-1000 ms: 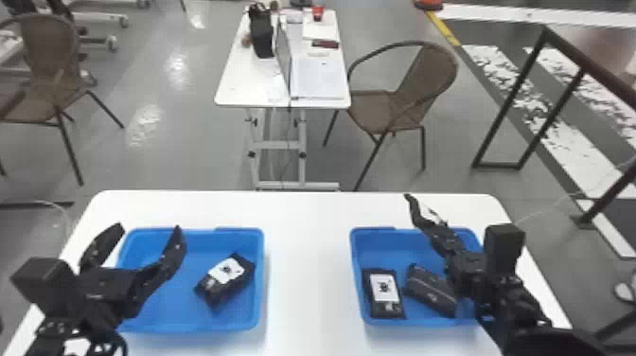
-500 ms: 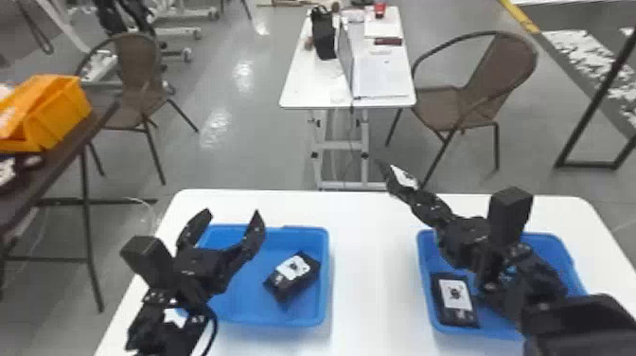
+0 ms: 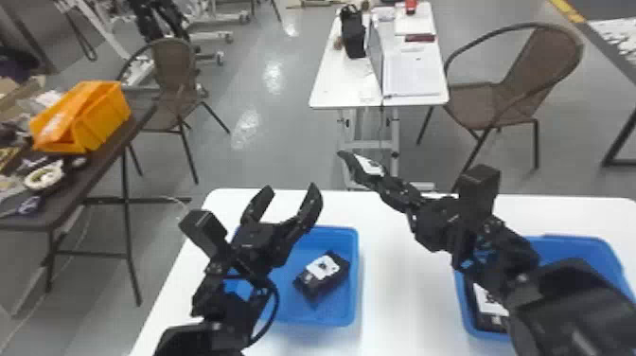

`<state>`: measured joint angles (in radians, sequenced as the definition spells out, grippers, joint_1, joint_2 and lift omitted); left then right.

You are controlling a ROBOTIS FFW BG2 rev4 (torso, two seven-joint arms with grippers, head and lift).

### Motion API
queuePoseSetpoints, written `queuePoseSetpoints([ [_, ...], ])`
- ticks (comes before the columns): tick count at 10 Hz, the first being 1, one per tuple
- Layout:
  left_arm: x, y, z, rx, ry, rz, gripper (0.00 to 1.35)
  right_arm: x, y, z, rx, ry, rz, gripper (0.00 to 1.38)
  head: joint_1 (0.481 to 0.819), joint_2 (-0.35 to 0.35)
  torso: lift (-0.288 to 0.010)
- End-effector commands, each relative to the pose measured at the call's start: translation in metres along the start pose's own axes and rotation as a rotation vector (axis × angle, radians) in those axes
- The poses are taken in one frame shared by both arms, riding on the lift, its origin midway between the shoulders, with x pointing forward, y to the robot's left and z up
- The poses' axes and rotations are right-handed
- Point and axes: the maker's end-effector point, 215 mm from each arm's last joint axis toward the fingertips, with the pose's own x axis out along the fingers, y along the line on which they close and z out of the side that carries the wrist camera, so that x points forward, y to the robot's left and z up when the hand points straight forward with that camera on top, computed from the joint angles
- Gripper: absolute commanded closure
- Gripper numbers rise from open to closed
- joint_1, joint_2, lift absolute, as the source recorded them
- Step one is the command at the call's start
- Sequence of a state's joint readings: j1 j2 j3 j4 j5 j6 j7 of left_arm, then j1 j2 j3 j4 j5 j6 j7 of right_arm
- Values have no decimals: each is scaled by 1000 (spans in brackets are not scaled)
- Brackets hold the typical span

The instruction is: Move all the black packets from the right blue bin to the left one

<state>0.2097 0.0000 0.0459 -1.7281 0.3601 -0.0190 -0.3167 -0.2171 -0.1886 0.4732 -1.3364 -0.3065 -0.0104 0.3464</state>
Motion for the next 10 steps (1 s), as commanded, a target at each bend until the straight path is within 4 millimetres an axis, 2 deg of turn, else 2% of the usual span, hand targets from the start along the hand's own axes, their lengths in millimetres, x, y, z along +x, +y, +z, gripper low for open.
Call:
queuePoseSetpoints([
  [1, 10, -18, -1, -31, 1, -31, 96, 16, 20, 6, -10, -10, 51, 1118, 695, 194, 0],
  [3, 18, -37, -9, -106, 27, -65, 98, 27, 36, 5, -23, -5, 93, 1118, 695, 202, 0],
  [6, 29, -59, -5, -161, 31, -119, 98, 32, 42, 3, -35, 3, 116, 1118, 695, 190, 0],
  [10, 31, -57, -16, -162, 56, -100, 98, 40, 64, 5, -43, 10, 172, 1118, 695, 197, 0],
])
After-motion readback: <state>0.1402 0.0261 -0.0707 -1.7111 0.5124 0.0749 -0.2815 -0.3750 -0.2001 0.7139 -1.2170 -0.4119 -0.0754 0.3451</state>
